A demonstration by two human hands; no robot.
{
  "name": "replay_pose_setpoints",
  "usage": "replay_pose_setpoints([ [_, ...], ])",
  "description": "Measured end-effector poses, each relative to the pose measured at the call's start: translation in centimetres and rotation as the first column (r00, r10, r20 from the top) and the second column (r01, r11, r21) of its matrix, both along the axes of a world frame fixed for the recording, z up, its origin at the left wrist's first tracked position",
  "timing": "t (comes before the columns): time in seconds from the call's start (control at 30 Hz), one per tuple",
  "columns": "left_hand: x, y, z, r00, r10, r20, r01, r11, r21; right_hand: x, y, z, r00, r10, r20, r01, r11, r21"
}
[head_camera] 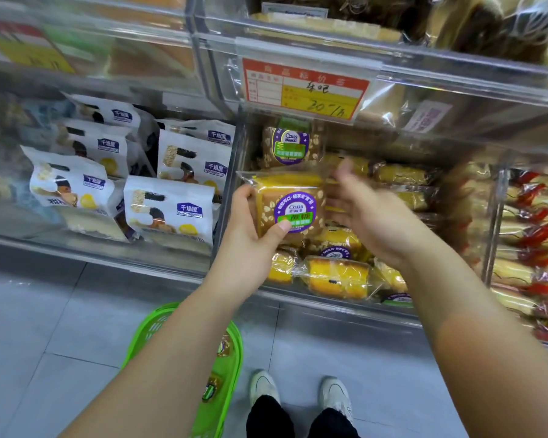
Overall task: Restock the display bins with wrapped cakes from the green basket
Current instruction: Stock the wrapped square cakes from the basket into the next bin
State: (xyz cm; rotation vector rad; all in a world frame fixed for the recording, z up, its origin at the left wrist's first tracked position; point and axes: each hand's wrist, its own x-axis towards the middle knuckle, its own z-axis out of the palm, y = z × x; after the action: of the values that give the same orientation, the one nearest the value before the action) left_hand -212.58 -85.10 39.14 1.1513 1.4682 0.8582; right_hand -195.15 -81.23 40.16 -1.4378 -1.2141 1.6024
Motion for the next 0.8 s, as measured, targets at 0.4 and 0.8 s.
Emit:
replay_pose_setpoints([
  [0.4, 1.4, 1.8, 0.0, 0.950, -0.053, -0.307, 0.084, 0.993, 0.088, -3.4, 2.3, -1.9, 0.899, -0.363, 0.246, 0.293, 0.915, 0.278],
  [0.8, 0.6, 2.5, -0.3, 0.943, -0.081, -0.324, 0.075, 0.997, -0.030, -3.7, 1.1, -2.5, 0.929, -0.220, 0.299, 0.129, 0.946, 0.297],
])
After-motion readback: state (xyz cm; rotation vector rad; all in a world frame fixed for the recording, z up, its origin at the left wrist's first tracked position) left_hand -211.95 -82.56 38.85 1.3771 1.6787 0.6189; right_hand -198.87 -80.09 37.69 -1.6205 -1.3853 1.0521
